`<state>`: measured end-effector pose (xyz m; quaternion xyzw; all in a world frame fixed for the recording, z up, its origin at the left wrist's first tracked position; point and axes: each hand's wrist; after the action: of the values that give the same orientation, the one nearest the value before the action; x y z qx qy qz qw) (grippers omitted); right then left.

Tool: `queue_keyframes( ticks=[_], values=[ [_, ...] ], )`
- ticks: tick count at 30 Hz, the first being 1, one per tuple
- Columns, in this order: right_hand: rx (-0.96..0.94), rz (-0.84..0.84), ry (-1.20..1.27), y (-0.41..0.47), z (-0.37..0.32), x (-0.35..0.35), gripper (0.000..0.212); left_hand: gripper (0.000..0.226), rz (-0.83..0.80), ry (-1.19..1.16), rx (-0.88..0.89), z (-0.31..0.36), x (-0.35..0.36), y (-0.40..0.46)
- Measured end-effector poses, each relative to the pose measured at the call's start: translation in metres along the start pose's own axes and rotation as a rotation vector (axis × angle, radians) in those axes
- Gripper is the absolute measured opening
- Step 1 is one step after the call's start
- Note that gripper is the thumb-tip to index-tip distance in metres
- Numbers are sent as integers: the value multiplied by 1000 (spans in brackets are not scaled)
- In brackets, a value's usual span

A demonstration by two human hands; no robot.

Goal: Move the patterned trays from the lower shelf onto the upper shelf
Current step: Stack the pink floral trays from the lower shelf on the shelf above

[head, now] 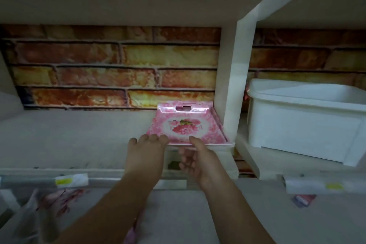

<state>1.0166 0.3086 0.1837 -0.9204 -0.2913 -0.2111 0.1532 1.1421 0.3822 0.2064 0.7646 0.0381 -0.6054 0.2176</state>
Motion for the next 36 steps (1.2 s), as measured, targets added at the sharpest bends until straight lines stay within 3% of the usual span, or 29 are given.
queue_keyframes(
  ticks=[3, 7, 9, 12, 19, 26, 36],
  values=[
    [71, -5, -224, 9, -6, -12, 53, 60, -19, -35, -36, 6, 12, 13],
    [162, -98, -297, 25, -14, -17, 85, 75, 54, -74, -28, 17, 28, 28],
    [180, -120, -290, 33, -14, -19, 92, 84, 50, -83, -4, 19, 34, 38],
    [199, -133, -267, 41, -13, -24, 95, 103, -90, -62, 5, 21, 46, 49],
    [210, -209, -293, 55, -11, -31, 80, 105, -105, 28, 0, 24, 64, 57],
    [131, -207, -341, 59, 11, 7, 53, 99, -77, -96, 146, 0, 59, 40],
    [81, -384, -484, 53, 86, 148, 43, 93, -76, -183, -75, -134, 68, -32]
  ],
)
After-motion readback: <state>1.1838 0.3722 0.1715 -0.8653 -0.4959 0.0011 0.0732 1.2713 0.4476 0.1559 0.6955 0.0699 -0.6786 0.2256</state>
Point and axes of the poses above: each hand's wrist, its own y-axis towards the middle knuckle, its own x-axis out of the palm, z = x × y, and after that the axes turned 10 degrees about -z, right-handed
